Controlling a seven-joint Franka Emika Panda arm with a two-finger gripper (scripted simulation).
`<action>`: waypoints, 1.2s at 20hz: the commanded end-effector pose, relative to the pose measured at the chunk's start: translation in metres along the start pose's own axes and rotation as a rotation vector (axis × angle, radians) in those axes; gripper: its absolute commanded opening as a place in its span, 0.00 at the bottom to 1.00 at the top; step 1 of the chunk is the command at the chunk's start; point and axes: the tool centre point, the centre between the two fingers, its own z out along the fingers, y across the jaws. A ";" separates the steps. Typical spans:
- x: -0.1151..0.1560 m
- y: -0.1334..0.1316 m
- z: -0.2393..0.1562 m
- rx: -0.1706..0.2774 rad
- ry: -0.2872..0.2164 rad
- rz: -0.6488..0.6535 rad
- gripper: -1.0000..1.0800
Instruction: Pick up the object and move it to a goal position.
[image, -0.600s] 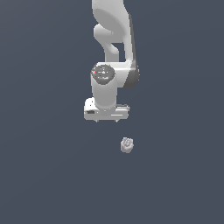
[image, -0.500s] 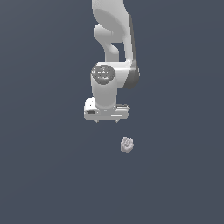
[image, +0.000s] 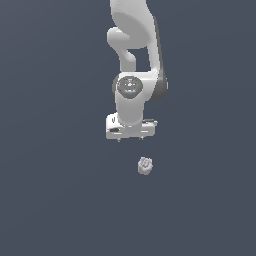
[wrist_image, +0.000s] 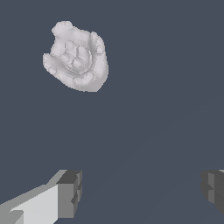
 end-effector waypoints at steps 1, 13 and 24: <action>0.000 0.001 0.000 0.000 0.000 0.001 0.96; 0.034 -0.016 0.002 -0.011 0.026 -0.022 0.96; 0.087 -0.049 0.009 -0.027 0.071 -0.058 0.96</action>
